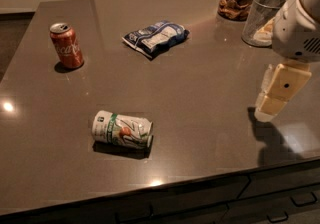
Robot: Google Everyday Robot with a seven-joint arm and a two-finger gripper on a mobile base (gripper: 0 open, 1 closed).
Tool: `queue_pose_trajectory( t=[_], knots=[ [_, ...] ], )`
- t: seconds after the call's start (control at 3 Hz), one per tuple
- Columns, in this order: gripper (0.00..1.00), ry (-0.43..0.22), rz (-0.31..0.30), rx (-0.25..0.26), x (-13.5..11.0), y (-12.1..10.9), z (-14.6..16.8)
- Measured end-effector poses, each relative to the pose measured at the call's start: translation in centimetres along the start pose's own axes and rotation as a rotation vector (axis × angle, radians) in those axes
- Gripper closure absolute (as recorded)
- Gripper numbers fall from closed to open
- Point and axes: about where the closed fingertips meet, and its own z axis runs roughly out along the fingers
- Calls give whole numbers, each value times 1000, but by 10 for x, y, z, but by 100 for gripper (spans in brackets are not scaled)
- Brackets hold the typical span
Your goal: Pick 7up can
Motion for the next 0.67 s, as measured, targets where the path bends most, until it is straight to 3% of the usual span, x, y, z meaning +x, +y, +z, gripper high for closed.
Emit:
queue_pose_trajectory(
  t=[0.67],
  knots=[
    [0,-108,-37,-112,-63,39,32]
  ],
)
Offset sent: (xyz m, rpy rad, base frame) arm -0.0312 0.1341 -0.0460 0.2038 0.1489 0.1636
